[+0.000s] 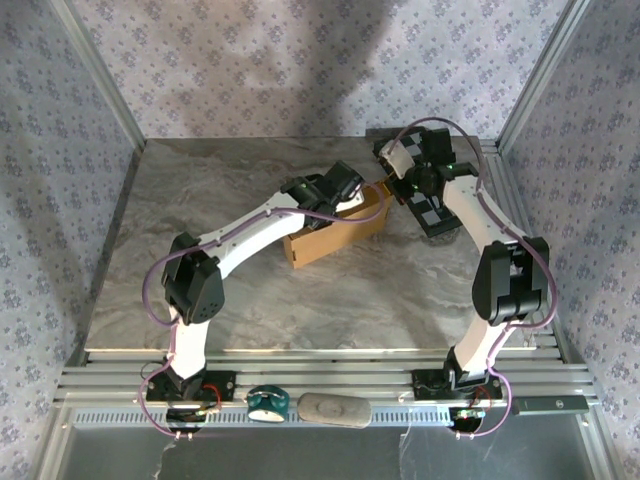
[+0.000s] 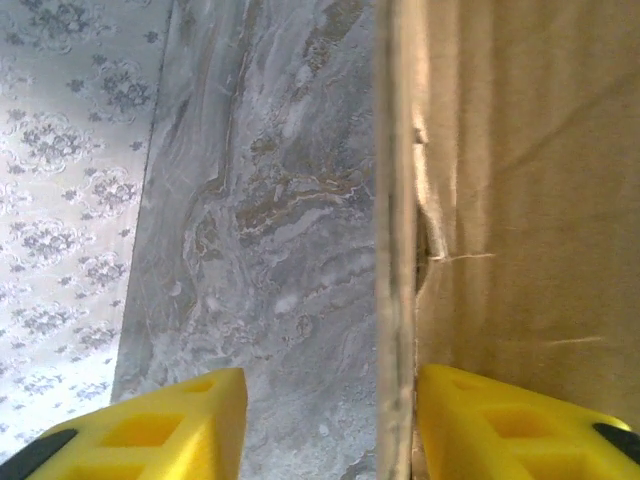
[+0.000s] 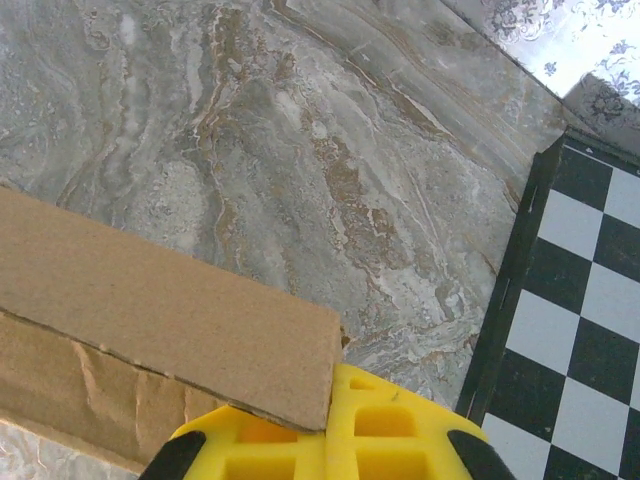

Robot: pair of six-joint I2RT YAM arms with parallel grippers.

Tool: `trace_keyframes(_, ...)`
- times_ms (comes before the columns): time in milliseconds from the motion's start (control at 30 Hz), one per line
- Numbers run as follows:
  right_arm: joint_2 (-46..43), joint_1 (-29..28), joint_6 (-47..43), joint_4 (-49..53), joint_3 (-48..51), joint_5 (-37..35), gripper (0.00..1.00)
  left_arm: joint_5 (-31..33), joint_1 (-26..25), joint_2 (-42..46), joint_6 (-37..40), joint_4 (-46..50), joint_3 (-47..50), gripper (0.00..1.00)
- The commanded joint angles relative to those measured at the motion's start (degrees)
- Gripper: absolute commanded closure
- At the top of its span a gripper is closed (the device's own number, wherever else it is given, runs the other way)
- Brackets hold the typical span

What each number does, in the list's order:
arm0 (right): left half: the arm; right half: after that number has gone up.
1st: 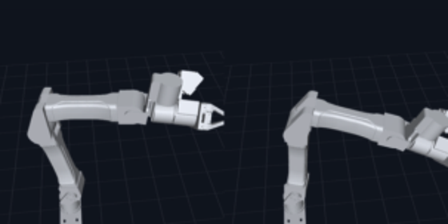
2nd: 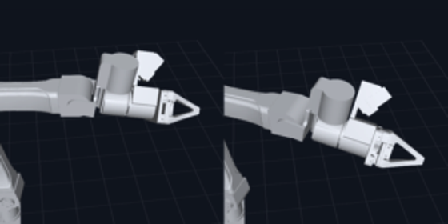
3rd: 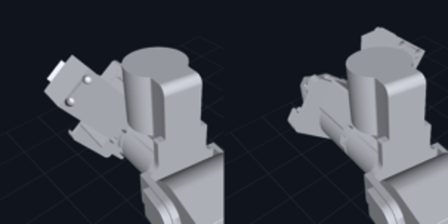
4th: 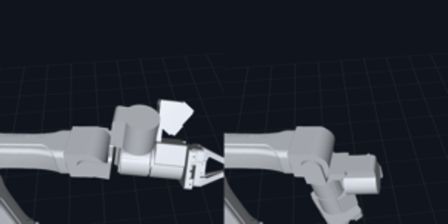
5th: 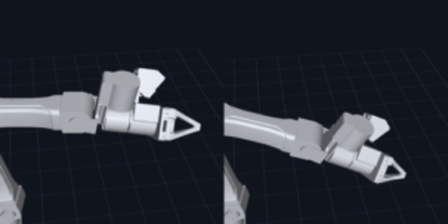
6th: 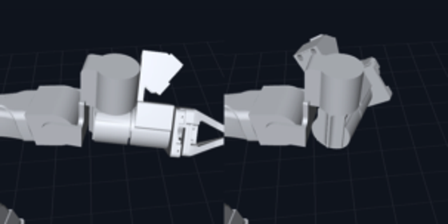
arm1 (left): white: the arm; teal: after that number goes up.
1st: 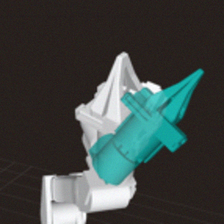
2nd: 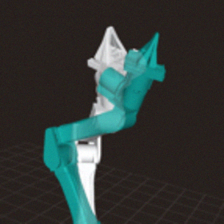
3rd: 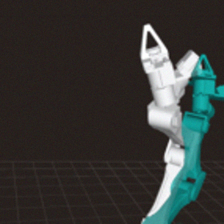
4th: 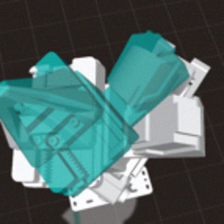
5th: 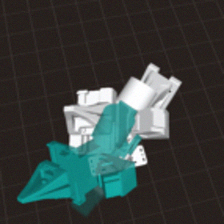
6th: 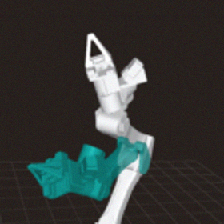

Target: Fold the paper box

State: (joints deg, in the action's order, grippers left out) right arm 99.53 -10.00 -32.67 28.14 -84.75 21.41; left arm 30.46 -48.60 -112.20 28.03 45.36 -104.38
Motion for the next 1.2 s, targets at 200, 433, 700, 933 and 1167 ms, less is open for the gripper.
trace_keyframes(200,3.9,-2.33,6.68,5.67,-7.32,-4.67,1.0,-3.02,0.44,-3.42,-10.96,9.18,-11.8,0.35)
trace_keyframes(433,5.19,-2.29,9.94,8.96,-10.67,-5.5,1.0,-4.44,2.08,-4.5,-27.13,18.35,-22.53,0.3)
trace_keyframes(700,6.38,-2.87,11.81,9.97,-12.01,-6.91,1.0,-8.72,5.51,1.24,-42.91,27.22,-22.26,0.36)
trace_keyframes(933,7.61,-2.74,12.9,10.73,-13.18,-7.27,1.0,-15.18,11.75,13.61,-46.23,25.23,-6.27,0.38)
trace_keyframes(1167,8.32,-2.75,13.58,11.18,-13.96,-6.82,1.0,-23.05,13.14,22.69,-45.74,18.59,6.78,0.38)
